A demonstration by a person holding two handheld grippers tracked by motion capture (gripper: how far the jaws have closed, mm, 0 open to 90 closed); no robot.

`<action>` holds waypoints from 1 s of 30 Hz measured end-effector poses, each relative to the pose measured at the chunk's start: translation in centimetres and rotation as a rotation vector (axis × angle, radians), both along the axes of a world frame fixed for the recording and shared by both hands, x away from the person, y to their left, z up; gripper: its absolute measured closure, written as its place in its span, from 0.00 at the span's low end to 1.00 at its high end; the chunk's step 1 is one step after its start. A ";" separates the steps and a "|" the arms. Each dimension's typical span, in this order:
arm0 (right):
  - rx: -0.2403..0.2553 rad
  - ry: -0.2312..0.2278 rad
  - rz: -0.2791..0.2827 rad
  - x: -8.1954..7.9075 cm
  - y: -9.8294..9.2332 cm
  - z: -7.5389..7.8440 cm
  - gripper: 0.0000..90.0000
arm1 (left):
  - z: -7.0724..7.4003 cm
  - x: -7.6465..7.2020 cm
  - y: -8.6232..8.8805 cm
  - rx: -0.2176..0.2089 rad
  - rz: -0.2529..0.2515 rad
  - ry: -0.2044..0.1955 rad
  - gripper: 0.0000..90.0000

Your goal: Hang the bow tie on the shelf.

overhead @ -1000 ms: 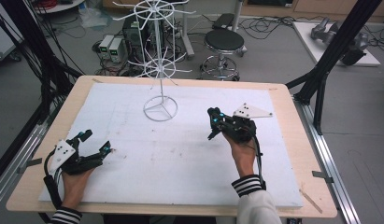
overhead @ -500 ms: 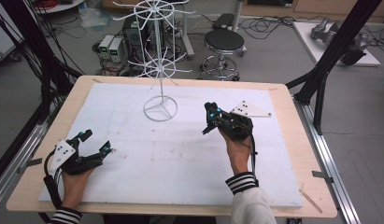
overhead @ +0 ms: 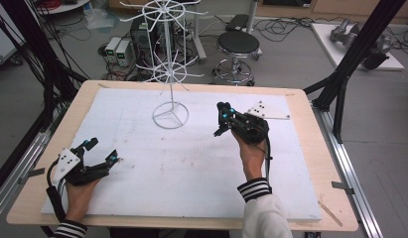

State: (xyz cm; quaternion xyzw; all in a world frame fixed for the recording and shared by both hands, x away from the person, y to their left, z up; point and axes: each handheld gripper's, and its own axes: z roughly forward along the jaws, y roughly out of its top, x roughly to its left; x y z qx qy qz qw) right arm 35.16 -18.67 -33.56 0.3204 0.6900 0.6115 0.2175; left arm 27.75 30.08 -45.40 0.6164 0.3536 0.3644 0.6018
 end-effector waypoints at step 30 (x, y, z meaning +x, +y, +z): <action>0.023 -0.021 0.028 3.4 4.2 3.6 0.98 | 0.0 0.0 0.1 -0.015 -0.006 0.005 0.18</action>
